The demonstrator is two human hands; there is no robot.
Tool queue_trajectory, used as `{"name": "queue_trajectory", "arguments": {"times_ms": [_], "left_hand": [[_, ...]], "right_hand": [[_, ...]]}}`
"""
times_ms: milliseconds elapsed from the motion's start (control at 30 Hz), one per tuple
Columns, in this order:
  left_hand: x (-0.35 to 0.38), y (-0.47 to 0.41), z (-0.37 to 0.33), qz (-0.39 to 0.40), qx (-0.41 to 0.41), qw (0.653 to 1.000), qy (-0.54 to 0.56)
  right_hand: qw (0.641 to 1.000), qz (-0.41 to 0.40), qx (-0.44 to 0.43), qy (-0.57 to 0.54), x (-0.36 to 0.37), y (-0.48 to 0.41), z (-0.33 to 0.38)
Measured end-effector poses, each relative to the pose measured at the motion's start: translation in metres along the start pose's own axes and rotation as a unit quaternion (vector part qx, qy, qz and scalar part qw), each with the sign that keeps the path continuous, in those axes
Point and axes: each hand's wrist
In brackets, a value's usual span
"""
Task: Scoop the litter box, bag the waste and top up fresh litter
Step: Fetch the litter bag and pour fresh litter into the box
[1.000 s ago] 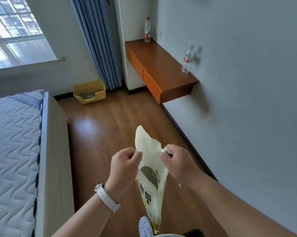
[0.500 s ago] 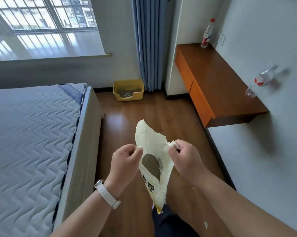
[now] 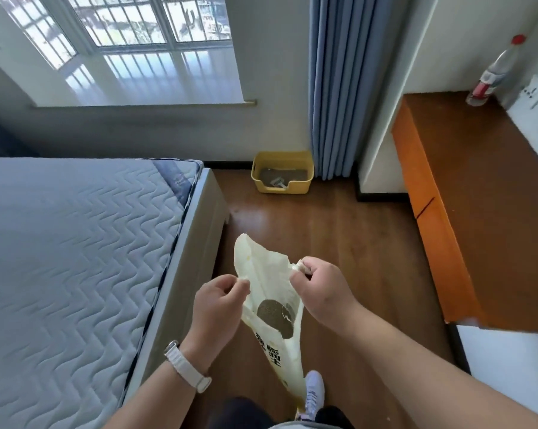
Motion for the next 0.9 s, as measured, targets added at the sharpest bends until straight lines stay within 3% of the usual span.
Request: {"name": "queue_trajectory", "arguments": {"times_ms": [400,900], "left_hand": [[0.013,-0.197,-0.014,0.027,-0.006,0.998,0.054],[0.032,-0.464,-0.052,0.177,0.06,0.981,0.047]], "right_hand": [[0.997,-0.066,-0.018,0.021,0.034,-0.186,0.024],[0.98,-0.155,0.099,0.072,0.086,-0.387,0.059]]}}
Point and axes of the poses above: each hand's wrist, its own y-axis away from the middle knuckle, its own x-axis out of the palm, z = x × y, and after that the axes turned 7 degrees about -z, right-handed
